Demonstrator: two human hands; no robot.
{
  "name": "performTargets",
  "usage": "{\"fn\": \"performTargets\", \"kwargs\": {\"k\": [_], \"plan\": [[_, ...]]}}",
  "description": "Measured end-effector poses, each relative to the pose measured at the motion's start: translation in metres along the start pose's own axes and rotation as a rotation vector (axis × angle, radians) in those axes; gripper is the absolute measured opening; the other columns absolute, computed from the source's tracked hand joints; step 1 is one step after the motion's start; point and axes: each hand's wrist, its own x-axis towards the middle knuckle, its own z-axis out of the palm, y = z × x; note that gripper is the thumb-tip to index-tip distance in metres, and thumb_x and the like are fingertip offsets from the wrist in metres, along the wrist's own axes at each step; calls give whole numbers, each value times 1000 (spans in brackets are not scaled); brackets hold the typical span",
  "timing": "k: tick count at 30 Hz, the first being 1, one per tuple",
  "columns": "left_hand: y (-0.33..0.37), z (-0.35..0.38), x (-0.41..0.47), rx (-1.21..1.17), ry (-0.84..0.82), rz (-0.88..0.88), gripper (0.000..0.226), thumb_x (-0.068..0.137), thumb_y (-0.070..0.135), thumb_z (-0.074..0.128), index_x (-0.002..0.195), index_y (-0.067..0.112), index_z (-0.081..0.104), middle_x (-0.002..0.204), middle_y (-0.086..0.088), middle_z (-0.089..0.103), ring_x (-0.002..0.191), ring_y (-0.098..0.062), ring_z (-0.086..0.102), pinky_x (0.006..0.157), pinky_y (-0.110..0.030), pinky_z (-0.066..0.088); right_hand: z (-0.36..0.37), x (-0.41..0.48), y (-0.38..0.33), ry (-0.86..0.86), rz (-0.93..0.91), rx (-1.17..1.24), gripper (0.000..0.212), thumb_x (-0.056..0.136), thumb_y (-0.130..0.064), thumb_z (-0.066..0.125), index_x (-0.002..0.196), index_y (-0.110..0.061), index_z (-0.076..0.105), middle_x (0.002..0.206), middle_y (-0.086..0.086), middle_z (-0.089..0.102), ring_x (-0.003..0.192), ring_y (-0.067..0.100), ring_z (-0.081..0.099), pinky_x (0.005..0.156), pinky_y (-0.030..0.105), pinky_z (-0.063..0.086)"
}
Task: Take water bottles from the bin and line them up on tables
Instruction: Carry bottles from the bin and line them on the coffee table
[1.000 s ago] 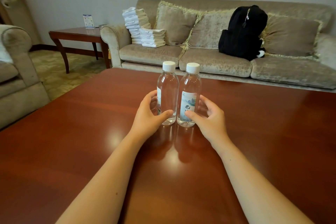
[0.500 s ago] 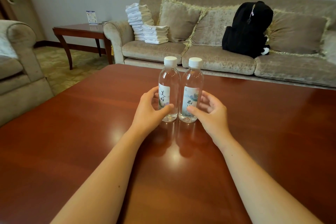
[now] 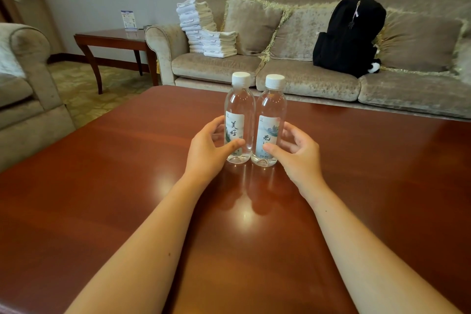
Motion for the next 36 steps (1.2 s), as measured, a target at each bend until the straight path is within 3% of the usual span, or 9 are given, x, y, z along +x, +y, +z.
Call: {"fn": "performTargets", "kwargs": {"k": [5, 8, 12, 18, 24, 28, 32, 36], "plan": [[0, -1, 0, -1, -25, -11, 63, 78, 34, 80, 136, 31, 54, 113, 12, 67, 106, -6, 62, 87, -19, 47, 0, 0, 1, 1, 11, 6, 66, 76, -2, 82, 136, -12, 57, 129, 7, 63, 97, 5, 71, 70, 19, 58], [0, 0, 0, 16, -20, -2, 60, 78, 33, 80, 133, 32, 55, 105, 19, 67, 103, -4, 62, 83, -14, 46, 0, 1, 2, 7, 12, -2, 70, 75, -4, 83, 139, -11, 55, 130, 7, 63, 100, 9, 71, 73, 21, 59], [1, 0, 0, 27, -6, 3, 62, 77, 35, 80, 134, 29, 56, 104, 20, 68, 103, -5, 63, 88, -21, 49, 0, 0, 1, 11, 9, 3, 69, 75, -4, 83, 138, -12, 56, 129, 7, 64, 100, 9, 71, 75, 24, 60], [2, 0, -1, 34, -5, 0, 65, 77, 37, 79, 136, 29, 54, 106, 20, 67, 102, 0, 61, 80, -11, 45, 0, -1, 2, 16, 3, -5, 68, 75, -5, 84, 137, -14, 57, 129, 6, 64, 103, 11, 71, 81, 32, 61], [3, -1, -3, 47, -11, 6, 63, 78, 39, 78, 135, 31, 54, 106, 20, 66, 103, -3, 62, 90, -25, 50, 1, -1, 2, 22, -1, -22, 64, 76, -8, 83, 133, -17, 58, 128, 3, 64, 107, 12, 69, 87, 37, 60], [4, -2, -3, 76, -13, -3, 67, 78, 41, 77, 139, 30, 50, 113, 19, 62, 109, -7, 59, 95, -32, 51, 2, 0, 3, 33, -16, -39, 56, 76, -8, 83, 122, -28, 58, 122, -4, 65, 110, 10, 66, 91, 34, 58], [4, -6, -1, 194, -25, -14, 78, 74, 51, 77, 142, 38, 40, 123, 17, 61, 116, -3, 56, 96, -35, 50, 2, -2, 5, 49, -15, -137, 76, 74, -18, 85, 141, -25, 49, 130, -9, 57, 124, 7, 53, 101, 26, 48], [6, -10, -13, 381, -96, -125, 104, 70, 63, 74, 153, 29, 21, 148, 9, 43, 136, -11, 39, 101, -37, 43, -4, -19, 1, 96, -39, -374, 83, 78, -32, 80, 149, -30, 37, 145, -8, 45, 134, 8, 43, 106, 28, 39]]}}
